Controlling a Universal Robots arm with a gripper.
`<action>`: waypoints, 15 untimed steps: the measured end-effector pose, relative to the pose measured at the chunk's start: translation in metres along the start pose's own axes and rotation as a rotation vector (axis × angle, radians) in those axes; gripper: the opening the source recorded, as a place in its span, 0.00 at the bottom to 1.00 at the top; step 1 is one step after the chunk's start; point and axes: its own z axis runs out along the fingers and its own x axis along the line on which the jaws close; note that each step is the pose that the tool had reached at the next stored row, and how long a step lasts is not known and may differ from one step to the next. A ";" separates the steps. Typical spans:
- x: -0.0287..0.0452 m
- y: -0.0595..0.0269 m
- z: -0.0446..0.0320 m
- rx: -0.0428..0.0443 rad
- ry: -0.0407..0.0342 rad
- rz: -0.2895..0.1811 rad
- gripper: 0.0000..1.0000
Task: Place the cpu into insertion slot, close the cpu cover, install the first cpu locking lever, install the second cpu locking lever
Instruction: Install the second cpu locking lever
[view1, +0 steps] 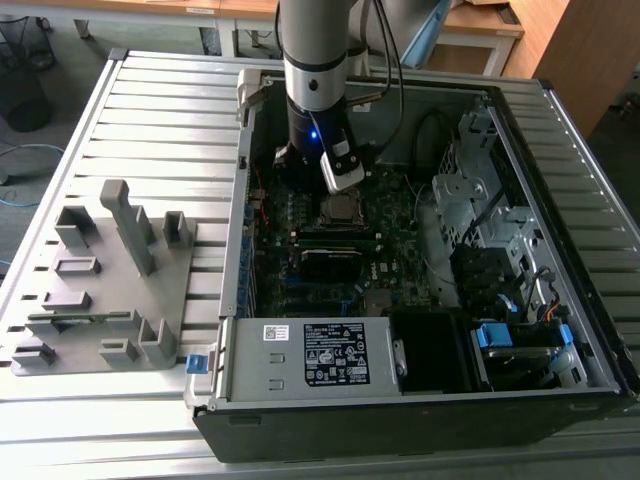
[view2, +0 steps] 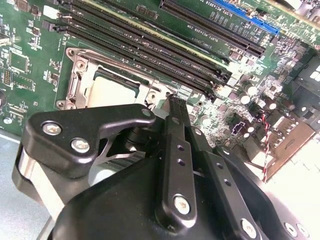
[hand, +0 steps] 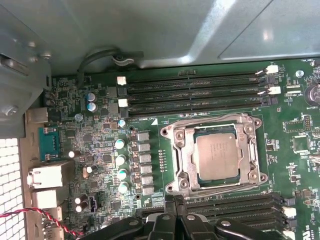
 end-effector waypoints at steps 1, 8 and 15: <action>0.0000 -0.0001 -0.0001 0.0002 0.0001 0.000 0.10; -0.0056 0.0006 0.0002 0.0004 0.0002 0.000 0.10; -0.0245 0.0027 0.0019 0.0003 0.0002 0.000 0.10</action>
